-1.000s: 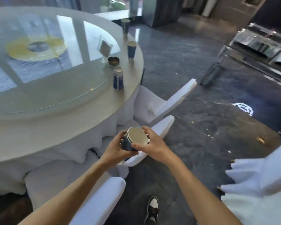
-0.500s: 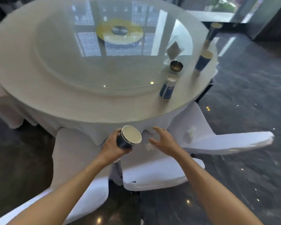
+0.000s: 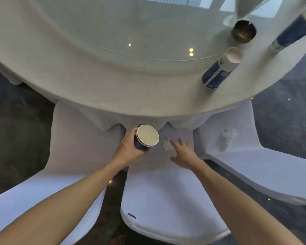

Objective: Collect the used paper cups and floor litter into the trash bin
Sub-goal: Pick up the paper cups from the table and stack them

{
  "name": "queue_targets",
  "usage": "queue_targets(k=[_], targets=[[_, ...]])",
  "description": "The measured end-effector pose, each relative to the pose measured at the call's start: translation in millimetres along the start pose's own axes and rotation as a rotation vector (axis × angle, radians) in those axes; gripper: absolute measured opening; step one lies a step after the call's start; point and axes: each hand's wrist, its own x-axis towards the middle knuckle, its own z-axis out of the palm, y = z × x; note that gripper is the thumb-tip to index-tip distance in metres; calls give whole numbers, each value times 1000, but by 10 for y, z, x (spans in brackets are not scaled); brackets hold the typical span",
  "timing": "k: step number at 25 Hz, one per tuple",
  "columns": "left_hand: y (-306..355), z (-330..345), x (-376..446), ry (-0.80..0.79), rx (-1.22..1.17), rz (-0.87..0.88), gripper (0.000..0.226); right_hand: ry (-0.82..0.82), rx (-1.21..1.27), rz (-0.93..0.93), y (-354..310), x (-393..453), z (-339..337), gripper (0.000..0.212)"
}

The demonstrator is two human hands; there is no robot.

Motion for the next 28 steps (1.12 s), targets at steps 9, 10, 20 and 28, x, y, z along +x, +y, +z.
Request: queue_targets(k=[9, 10, 20, 28], targets=[[-480, 421, 338, 101, -16, -103, 86, -120, -238, -75, 238, 1440, 546, 84], [-536, 480, 365, 102, -21, -109, 88, -153, -221, -57, 257, 1516, 668, 84], [-300, 780, 177, 3, 63, -154, 92, -102, 80, -52, 522, 964, 687, 33], [732, 848, -50, -36, 67, -77, 88, 430, 929, -134, 313, -134, -959, 33]])
